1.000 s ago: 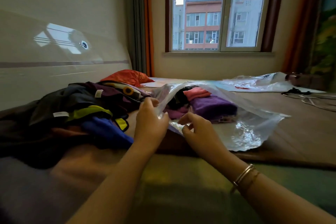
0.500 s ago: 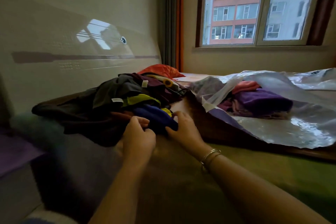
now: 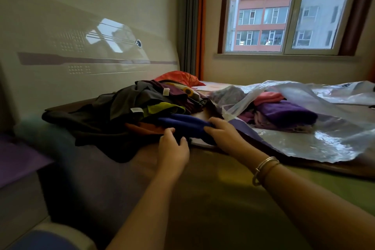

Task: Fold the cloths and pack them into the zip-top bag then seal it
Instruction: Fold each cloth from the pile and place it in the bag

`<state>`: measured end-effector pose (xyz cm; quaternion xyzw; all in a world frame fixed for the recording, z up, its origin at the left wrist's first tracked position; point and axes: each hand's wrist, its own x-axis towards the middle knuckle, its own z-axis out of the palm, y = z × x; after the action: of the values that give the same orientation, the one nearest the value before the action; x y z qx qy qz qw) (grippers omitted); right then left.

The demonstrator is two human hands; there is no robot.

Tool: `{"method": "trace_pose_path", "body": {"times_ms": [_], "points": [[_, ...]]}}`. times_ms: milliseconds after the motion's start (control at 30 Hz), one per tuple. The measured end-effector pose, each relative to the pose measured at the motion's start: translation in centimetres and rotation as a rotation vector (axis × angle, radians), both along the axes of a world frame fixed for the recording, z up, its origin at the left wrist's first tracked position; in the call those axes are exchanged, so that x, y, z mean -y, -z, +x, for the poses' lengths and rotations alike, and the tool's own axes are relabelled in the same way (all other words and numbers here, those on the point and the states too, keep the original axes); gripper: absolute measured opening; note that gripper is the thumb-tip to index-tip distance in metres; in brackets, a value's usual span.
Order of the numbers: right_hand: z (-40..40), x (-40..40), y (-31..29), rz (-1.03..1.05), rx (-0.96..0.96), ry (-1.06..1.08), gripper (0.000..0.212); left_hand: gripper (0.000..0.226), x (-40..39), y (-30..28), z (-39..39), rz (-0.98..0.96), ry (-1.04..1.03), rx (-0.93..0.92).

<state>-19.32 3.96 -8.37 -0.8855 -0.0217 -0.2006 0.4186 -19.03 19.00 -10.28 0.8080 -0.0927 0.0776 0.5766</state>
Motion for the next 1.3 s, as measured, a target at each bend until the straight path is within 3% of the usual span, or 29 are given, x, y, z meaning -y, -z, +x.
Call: {"method": "trace_pose_path", "body": {"times_ms": [67,233,467,733,900,1067,1167,1233,1300], "points": [[-0.6,-0.2,0.1,-0.078,-0.058,-0.006,0.009,0.047,0.1,-0.1,-0.1,-0.009,-0.014,-0.003],[0.5,-1.9,-0.9,-0.105,0.051,0.029,0.013,0.047,-1.8,-0.1,1.4,-0.093,-0.112,0.004],[10.7,-6.5,-3.4,-0.301,0.135,-0.066,0.028,0.047,-6.2,0.6,6.7,-0.099,-0.258,0.067],[22.0,-10.0,-4.4,-0.548,-0.069,-0.095,0.025,0.047,-8.4,1.2,14.3,-0.100,-0.253,0.124],[23.6,-9.5,-5.1,-0.127,-0.047,-0.054,0.028,0.051,-8.3,2.6,15.2,-0.085,-0.225,0.068],[20.9,-8.7,-6.1,0.037,-0.128,-0.087,0.028,0.052,-8.5,1.6,14.8,-0.147,-0.278,0.000],[17.7,-7.9,-6.9,0.329,-0.149,-0.175,0.008,0.053,-9.0,1.8,15.2,-0.254,-0.236,-0.058],[15.3,-6.3,-7.0,0.564,-0.170,-0.252,0.026,0.057,-8.8,1.8,14.5,-0.293,-0.207,-0.067],[12.6,-4.8,-6.9,0.760,-0.198,-0.376,0.013,0.063,-8.2,1.3,13.2,-0.303,-0.180,-0.022]]}}
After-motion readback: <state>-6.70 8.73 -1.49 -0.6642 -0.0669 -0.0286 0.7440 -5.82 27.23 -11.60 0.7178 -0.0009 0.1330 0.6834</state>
